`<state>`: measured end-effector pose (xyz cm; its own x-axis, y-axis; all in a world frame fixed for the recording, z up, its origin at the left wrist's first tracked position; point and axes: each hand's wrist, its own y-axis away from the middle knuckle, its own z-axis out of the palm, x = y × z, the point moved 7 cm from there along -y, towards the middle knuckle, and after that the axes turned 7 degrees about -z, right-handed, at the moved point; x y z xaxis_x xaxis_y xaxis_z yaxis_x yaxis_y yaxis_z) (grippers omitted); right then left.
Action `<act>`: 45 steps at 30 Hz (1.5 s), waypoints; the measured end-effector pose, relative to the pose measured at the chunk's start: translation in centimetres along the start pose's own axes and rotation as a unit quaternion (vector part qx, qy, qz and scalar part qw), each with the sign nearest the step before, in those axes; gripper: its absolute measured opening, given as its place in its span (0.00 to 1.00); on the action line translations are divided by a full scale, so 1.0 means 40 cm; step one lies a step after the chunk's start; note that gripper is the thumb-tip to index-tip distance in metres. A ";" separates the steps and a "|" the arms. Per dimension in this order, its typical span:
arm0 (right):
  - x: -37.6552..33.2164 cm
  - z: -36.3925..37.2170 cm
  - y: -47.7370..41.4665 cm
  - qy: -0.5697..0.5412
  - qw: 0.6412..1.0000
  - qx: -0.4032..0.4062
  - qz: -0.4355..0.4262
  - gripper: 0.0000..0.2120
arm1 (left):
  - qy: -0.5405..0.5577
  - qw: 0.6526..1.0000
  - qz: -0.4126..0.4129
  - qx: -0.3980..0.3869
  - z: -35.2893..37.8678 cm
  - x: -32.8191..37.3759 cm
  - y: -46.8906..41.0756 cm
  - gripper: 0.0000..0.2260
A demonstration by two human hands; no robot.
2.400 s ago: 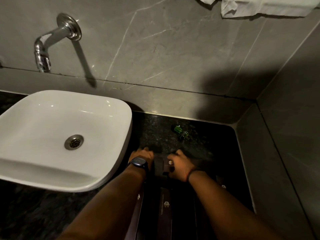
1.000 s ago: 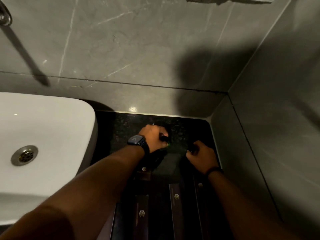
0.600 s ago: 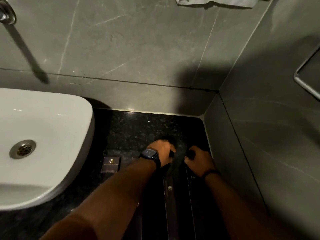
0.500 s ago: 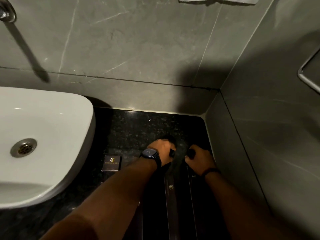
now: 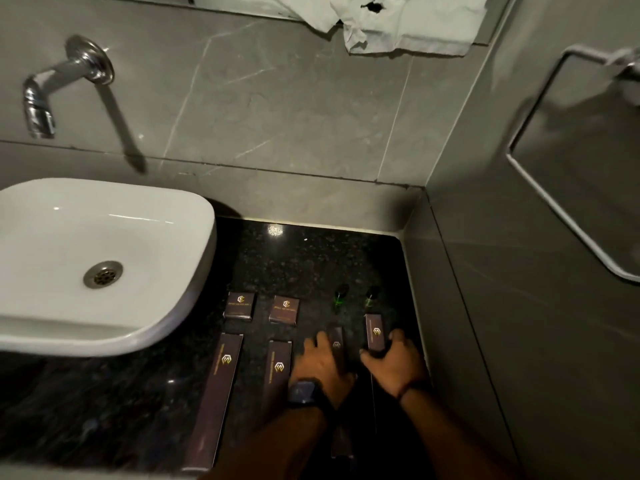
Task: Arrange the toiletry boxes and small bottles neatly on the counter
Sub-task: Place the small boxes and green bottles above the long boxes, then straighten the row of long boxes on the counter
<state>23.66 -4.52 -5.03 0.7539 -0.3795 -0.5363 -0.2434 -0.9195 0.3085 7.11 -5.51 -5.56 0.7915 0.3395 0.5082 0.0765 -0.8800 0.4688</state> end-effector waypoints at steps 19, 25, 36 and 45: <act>0.094 0.055 0.156 -0.031 0.999 -0.003 0.005 0.25 | 0.027 0.997 -0.070 -0.007 0.074 -0.047 0.072 0.30; -0.014 0.014 0.178 -0.048 0.989 0.139 -0.033 0.25 | 0.052 0.990 -0.016 0.129 -0.064 -0.086 0.092 0.27; -0.298 0.306 0.254 0.048 0.990 -0.072 -0.111 0.40 | 0.026 0.965 -0.227 0.127 -0.228 -0.458 0.131 0.38; -0.263 0.313 0.266 0.045 0.994 -0.060 -0.080 0.36 | 0.005 0.981 -0.166 0.104 -0.184 -0.449 0.128 0.27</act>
<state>5.51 -11.58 -5.95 0.8299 -0.2132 -0.5155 -0.0448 -0.9466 0.3193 -11.19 -13.69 -6.98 0.6960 0.6213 0.3600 0.4521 -0.7687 0.4525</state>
